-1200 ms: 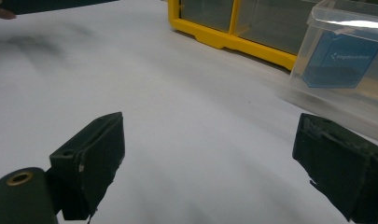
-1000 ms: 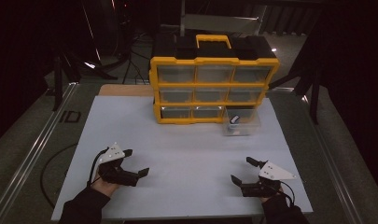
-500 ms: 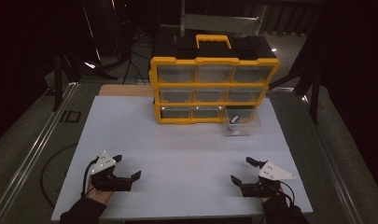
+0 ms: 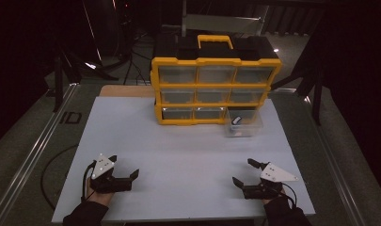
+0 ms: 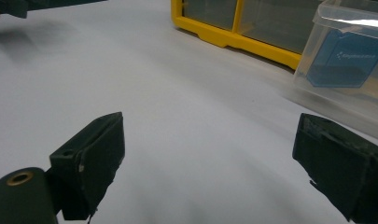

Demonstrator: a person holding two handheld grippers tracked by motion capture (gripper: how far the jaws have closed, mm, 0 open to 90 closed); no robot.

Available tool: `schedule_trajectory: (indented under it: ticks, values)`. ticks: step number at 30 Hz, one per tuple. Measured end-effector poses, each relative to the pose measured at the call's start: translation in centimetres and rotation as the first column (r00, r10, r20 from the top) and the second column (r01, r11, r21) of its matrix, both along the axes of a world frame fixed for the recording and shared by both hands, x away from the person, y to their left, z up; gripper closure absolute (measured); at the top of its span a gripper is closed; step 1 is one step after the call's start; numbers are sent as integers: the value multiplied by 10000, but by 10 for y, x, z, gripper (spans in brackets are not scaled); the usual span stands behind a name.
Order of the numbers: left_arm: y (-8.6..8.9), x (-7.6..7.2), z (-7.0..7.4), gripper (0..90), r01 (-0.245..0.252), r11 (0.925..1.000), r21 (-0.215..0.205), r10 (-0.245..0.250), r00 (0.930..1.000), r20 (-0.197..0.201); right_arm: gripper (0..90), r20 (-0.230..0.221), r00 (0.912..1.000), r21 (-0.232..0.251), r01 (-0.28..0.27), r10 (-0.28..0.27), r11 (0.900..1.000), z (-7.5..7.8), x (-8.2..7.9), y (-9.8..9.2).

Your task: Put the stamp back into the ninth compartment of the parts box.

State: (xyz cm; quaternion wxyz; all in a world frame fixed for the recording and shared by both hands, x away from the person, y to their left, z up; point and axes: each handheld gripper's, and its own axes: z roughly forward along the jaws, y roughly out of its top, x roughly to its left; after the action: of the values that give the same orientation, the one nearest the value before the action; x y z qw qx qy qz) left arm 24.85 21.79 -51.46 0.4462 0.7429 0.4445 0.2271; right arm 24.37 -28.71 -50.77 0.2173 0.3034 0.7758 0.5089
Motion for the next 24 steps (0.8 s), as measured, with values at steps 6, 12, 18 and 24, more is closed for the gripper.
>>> schedule_trajectory:
  ticks: [6,12,18,24]
  values:
    - [-4,0,-2,0,-198,9997,-142,201,9996,204,93,-40,10000,34,-28,28,10000,-1,0,0]
    - [-7,-1,-3,0,-309,9994,-156,315,9988,383,93,-67,10000,30,-7,8,10000,-1,1,-1]
    - [-4,-2,-3,0,-571,9978,-336,589,9966,574,93,-111,9999,-11,6,-6,10000,-3,1,-1]
    - [-6,-1,-5,0,-403,9988,-261,415,9981,455,93,-128,9999,-27,6,-6,10000,-3,2,-1]
